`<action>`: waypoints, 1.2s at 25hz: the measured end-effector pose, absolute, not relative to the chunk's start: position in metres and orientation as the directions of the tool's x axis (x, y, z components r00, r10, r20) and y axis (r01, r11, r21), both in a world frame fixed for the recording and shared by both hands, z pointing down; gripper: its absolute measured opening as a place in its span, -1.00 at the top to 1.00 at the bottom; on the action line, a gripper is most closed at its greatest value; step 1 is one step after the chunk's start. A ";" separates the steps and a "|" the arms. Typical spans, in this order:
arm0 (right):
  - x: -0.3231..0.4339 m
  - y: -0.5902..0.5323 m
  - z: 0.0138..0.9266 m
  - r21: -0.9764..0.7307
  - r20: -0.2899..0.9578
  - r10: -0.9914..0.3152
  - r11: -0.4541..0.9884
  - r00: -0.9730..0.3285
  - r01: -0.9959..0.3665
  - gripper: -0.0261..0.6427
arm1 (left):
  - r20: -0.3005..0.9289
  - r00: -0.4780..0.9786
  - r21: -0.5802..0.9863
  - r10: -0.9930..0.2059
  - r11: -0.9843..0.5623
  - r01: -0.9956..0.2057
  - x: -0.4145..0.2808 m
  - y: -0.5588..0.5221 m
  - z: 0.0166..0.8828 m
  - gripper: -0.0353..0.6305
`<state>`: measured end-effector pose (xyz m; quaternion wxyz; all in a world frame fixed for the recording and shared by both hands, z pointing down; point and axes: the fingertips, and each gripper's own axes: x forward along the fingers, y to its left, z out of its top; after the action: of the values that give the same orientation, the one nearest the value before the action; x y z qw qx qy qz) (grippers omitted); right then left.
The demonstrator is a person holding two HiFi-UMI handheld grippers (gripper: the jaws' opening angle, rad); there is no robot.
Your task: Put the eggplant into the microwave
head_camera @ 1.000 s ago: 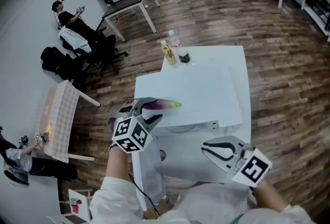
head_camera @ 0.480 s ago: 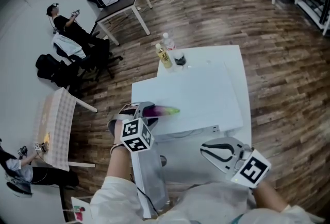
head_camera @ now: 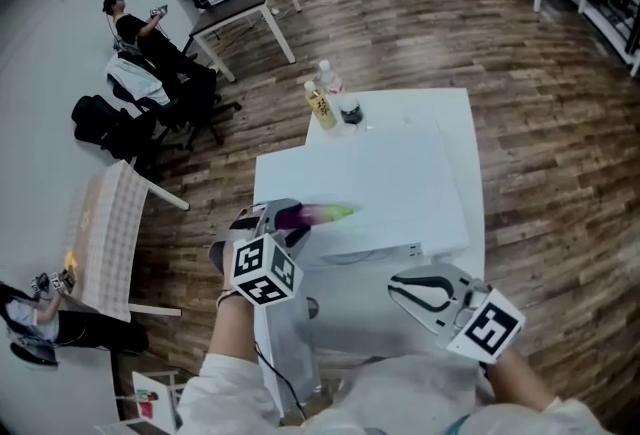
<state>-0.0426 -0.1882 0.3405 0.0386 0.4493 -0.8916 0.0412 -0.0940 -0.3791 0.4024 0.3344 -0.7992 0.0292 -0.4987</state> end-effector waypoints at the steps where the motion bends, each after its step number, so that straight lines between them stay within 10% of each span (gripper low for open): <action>1: -0.041 -0.188 0.341 -0.039 0.105 -0.796 0.595 -0.596 -0.803 0.81 | 0.772 0.506 -0.567 -0.384 -0.777 0.276 -0.094 -0.371 0.398 0.32; 30: -0.042 -0.142 0.357 -0.030 0.158 -0.686 0.716 -0.710 -0.698 0.81 | 0.694 0.657 0.029 -0.295 -0.900 -0.434 -0.100 -0.192 0.432 0.32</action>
<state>-0.0423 -0.1423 0.3574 0.0677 0.3745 -0.9237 0.0438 -0.1004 -0.1919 0.4321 -0.0964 -0.9052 0.2012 -0.3618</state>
